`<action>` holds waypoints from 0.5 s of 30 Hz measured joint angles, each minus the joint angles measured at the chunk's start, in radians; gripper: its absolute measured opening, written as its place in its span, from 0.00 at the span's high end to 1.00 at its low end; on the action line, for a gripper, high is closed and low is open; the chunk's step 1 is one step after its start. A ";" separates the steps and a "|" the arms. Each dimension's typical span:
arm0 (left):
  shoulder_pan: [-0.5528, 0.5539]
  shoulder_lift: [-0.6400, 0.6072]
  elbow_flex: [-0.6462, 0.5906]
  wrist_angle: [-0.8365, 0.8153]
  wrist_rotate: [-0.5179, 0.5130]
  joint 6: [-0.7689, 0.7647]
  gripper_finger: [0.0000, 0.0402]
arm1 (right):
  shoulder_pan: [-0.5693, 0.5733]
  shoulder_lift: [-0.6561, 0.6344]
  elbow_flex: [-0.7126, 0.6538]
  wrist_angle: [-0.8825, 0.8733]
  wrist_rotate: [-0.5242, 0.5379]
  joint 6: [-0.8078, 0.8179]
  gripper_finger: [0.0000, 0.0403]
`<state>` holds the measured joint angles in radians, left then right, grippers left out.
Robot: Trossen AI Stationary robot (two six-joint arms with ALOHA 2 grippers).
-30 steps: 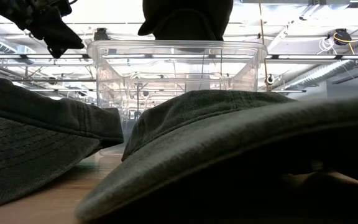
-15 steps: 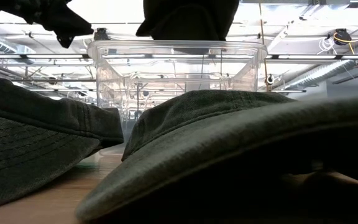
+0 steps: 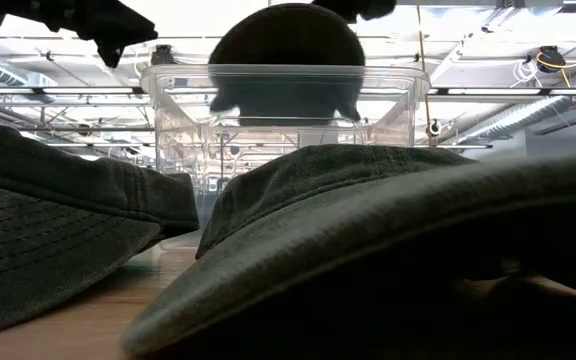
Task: Pick & Place hat
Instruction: Put the top right gray cap into the transparent bin
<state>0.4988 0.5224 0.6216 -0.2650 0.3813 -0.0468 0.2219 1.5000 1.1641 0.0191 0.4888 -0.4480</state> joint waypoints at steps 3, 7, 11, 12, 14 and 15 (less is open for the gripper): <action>0.000 0.001 0.000 0.001 0.000 -0.035 0.77 | 0.018 0.014 0.000 0.012 0.073 -0.037 1.00; 0.000 0.001 0.000 0.000 0.001 -0.065 0.77 | 0.038 0.018 0.000 0.014 0.135 -0.058 1.00; 0.000 0.001 0.000 0.001 0.001 -0.064 0.77 | 0.049 0.017 0.000 0.009 0.139 -0.041 1.00; 0.000 0.001 0.000 0.002 0.001 -0.063 0.77 | 0.050 0.017 0.000 -0.003 0.139 -0.023 1.00; 0.000 0.001 0.000 0.007 0.001 -0.055 0.77 | 0.049 0.017 -0.007 -0.014 0.138 0.009 1.00; 0.000 0.001 0.000 0.007 0.001 -0.050 0.77 | 0.049 0.017 -0.015 -0.011 0.138 0.018 1.00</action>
<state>0.4988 0.5232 0.6220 -0.2577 0.3821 -0.0969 0.2707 1.5173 1.1488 0.0077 0.6270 -0.4295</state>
